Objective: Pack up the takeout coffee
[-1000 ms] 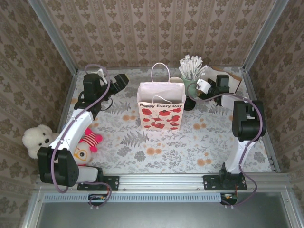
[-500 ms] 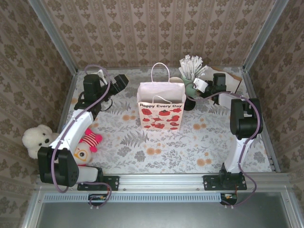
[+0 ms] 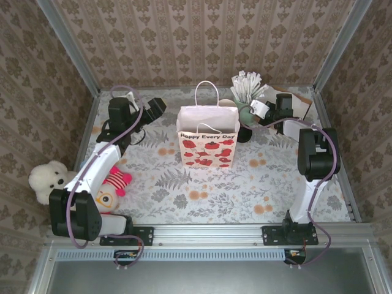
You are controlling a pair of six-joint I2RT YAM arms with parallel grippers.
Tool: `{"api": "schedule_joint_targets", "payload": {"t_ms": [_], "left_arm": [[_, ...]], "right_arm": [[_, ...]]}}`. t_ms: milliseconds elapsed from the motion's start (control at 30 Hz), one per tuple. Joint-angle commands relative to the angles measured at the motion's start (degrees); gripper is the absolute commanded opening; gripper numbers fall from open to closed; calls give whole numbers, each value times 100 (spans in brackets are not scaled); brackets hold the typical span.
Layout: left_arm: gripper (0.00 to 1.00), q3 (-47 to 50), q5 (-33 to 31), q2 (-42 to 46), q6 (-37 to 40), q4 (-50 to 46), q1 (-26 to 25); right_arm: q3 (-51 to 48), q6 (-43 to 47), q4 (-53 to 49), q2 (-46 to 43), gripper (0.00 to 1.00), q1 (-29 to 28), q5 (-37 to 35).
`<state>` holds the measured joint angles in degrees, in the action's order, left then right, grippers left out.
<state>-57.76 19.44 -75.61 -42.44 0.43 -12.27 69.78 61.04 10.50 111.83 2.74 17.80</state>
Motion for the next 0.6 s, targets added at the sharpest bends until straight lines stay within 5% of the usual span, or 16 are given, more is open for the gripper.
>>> {"api": "schedule_joint_targets", "payload": {"t_ms": [0,367,567], "left_arm": [[100,52,6,159,-58,163,57],[100,36,7,229,-1,188,93],[100,-38,-42,301,166,220,117]], "right_arm": [[-49,-153,38,-365,0,67,74],[-421,-65,-131,-983,0,391,-144],[-829,-1164,539,-1722,0,660,-285]]}}
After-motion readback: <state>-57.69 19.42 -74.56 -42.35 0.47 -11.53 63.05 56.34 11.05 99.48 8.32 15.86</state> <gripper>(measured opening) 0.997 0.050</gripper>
